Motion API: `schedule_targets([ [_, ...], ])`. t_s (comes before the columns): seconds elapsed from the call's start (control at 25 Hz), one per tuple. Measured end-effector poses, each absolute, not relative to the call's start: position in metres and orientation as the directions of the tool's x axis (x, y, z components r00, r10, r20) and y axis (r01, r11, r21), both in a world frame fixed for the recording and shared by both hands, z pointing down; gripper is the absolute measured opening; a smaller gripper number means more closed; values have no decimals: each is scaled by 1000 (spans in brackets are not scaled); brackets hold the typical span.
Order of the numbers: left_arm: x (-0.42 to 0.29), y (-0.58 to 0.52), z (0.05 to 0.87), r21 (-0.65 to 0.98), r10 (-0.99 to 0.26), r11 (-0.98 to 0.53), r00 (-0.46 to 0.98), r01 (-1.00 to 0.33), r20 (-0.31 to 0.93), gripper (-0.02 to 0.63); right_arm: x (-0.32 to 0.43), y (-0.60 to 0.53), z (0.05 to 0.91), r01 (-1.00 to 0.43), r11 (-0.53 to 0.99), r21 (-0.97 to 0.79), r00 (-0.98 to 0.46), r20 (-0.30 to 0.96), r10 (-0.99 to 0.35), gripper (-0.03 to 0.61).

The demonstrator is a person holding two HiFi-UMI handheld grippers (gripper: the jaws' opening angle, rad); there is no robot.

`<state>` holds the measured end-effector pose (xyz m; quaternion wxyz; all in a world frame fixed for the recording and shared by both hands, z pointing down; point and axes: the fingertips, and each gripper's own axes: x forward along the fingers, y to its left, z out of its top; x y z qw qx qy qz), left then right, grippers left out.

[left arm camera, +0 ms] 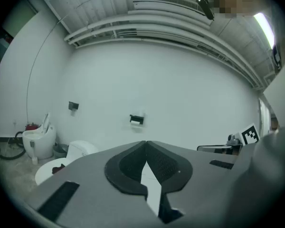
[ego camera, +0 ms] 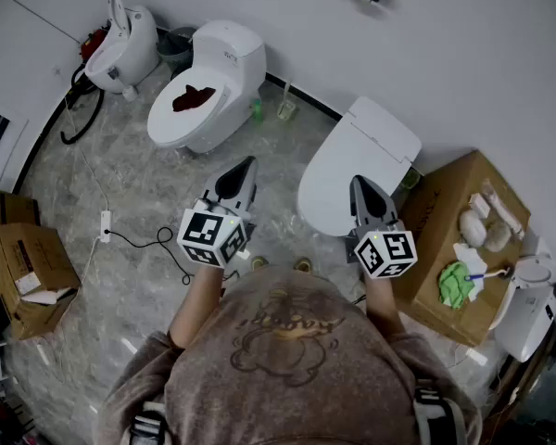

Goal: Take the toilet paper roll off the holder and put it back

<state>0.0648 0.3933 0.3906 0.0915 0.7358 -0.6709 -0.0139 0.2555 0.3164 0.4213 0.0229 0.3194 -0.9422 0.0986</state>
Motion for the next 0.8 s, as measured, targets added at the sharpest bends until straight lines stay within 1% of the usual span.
schedule_targets([
  [0.28,55,390,386,145,-991,-102,114,-984,74,20,241,314,416,-614,773,-162,-789,86,-608,-3],
  [0.8,19,394,397,132,-981,-168,179,-977,72,20,207,326,428,-653,742,-153,-757,100,-646,-3],
])
